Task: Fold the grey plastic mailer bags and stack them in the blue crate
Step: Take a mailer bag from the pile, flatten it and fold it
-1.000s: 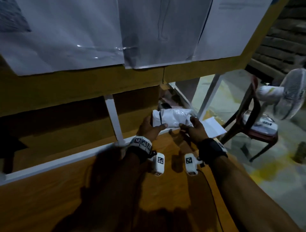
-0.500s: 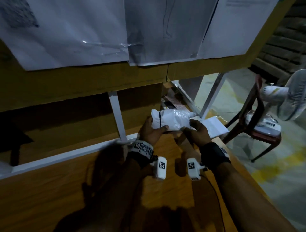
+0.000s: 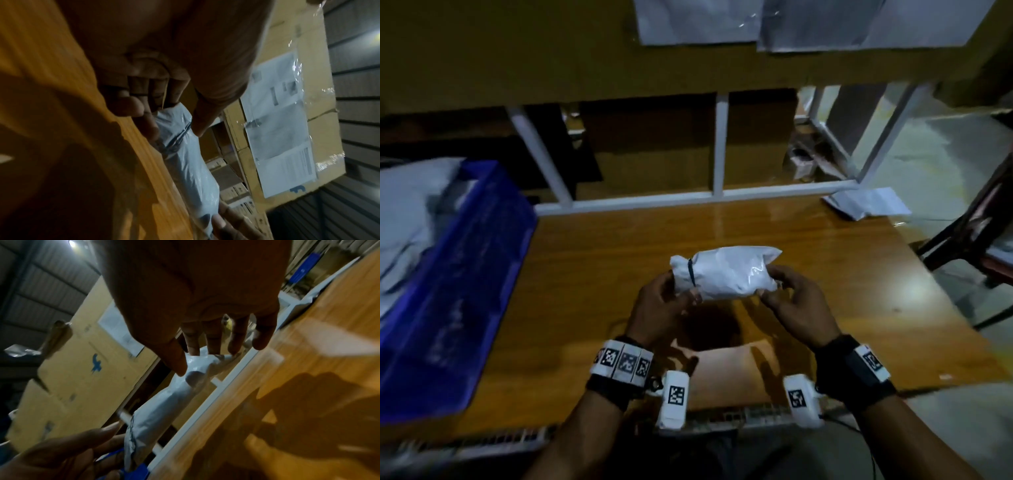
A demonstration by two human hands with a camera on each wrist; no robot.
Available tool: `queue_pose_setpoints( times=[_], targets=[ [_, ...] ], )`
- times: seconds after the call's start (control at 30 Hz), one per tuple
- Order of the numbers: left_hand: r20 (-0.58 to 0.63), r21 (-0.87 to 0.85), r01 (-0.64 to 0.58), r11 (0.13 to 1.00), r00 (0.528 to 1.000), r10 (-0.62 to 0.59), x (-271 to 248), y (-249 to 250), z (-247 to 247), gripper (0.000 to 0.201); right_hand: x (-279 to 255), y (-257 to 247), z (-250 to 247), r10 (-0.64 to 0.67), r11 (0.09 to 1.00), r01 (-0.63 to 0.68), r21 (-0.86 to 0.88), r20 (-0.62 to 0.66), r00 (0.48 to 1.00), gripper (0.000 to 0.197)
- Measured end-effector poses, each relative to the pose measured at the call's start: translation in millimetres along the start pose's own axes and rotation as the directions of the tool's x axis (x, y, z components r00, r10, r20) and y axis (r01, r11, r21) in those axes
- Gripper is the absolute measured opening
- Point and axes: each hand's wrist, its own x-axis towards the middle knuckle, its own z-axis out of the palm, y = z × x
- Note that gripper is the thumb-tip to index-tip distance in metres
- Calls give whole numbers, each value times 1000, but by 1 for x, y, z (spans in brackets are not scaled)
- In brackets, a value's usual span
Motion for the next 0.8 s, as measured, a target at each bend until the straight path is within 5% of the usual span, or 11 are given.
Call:
queue_pose_setpoints(
  times=[0.23, 0.3, 0.4, 0.6, 0.7, 0.8],
  targets=[
    [-224, 94, 166, 982, 964, -142, -94, -54, -76, 7, -81, -25, 91, -136, 989, 142, -49, 112, 984, 43],
    [-226, 180, 203, 963, 961, -160, -102, -76, -94, 32, -95, -30, 110, -141, 986, 150, -67, 122, 983, 44],
    [-225, 308, 241, 920, 958, -175, -111, -99, -114, 25, -110, -36, 132, -90, 990, 104, -98, 138, 986, 52],
    [-223, 550, 232, 802, 967, -127, -121, -113, -139, 46, -120, -39, 164, -40, 963, 71, -260, 122, 992, 60],
    [-303, 654, 147, 742, 950, 80, -127, -112, -140, 58, -121, -52, 171, -102, 944, 117, -310, 66, 993, 63],
    [-133, 782, -109, 613, 933, 336, -125, -113, -121, 58, -116, -70, 185, -277, 850, 288, -441, 91, 956, 53]
  ],
)
